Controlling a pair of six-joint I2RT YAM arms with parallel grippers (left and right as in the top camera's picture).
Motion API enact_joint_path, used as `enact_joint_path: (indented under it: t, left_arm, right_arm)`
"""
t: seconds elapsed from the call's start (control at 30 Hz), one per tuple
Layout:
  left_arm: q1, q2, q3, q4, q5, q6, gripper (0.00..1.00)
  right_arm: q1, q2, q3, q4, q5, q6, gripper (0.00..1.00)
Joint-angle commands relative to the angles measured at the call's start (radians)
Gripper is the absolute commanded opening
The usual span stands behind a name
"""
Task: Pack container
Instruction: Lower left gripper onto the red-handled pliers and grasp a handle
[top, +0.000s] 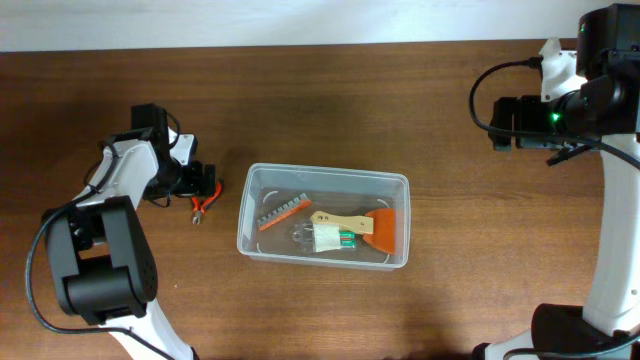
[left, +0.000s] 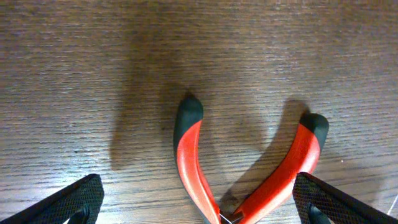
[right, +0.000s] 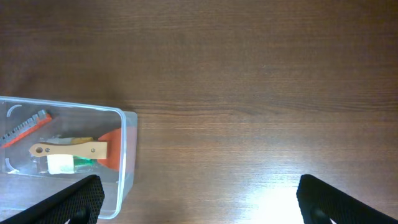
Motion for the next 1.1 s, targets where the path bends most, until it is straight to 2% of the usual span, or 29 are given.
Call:
enact_joint_path:
  t: [0.0,0.2,0.67,0.77,0.87,0.97,1.03,1.07]
  left_arm:
    - [-0.001,0.006,-0.006,0.003,-0.034,-0.053,0.99]
    - [-0.001,0.006,-0.026,-0.005,-0.129,-0.096,0.99]
    - [-0.001,0.021,-0.081,0.044,-0.133,-0.095,1.00]
    - [-0.001,0.023,-0.081,0.043,-0.124,-0.095,0.91]
    - [-0.001,0.023,-0.081,0.043,-0.099,-0.095,0.69]
    - [-0.001,0.023,-0.081,0.041,-0.078,-0.095,0.55]
    - [-0.002,0.023,-0.081,0.038,-0.072,-0.095,0.41]
    - [-0.002,0.023,-0.081,0.035,-0.072,-0.095,0.32]
  right_arm:
    - [-0.003,-0.001,-0.002,0.000,0.005,0.002,0.99]
    - [-0.003,-0.001,-0.002,0.000,0.005,0.002,0.99]
    - [-0.003,-0.001,-0.002,0.000,0.005,0.002,0.99]
    - [-0.003,-0.001,-0.002,0.000,0.005,0.002,0.99]
    - [-0.003,-0.001,-0.002,0.000,0.005,0.002,0.99]
    - [-0.003,-0.001,-0.002,0.000,0.005,0.002,0.99]
    - [-0.003,-0.001,-0.002,0.000,0.005,0.002,0.99]
    - [-0.003,-0.001,-0.002,0.000,0.005,0.002,0.99]
